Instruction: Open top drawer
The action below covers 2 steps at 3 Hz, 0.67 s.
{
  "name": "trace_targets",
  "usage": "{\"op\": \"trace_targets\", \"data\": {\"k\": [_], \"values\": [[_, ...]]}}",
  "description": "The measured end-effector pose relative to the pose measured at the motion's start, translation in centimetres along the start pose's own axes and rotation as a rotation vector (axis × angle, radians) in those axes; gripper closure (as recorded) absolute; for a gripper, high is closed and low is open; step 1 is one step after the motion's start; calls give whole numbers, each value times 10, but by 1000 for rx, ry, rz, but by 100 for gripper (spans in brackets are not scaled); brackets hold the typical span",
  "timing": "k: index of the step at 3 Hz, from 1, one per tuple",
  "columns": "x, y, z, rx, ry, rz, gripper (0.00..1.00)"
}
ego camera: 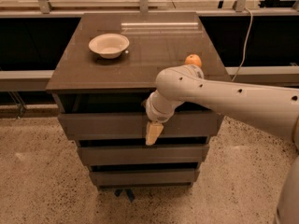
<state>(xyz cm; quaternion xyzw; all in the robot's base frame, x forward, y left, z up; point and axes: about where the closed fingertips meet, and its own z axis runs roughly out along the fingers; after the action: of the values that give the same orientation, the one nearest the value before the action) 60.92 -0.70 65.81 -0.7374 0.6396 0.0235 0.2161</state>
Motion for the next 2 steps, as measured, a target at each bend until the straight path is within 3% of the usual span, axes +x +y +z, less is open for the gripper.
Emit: {"op": "trace_targets", "data": {"k": [1, 2], "values": [[-8, 23, -5, -117, -35, 49, 35], [-19, 40, -10, -178, -68, 70, 35]]}}
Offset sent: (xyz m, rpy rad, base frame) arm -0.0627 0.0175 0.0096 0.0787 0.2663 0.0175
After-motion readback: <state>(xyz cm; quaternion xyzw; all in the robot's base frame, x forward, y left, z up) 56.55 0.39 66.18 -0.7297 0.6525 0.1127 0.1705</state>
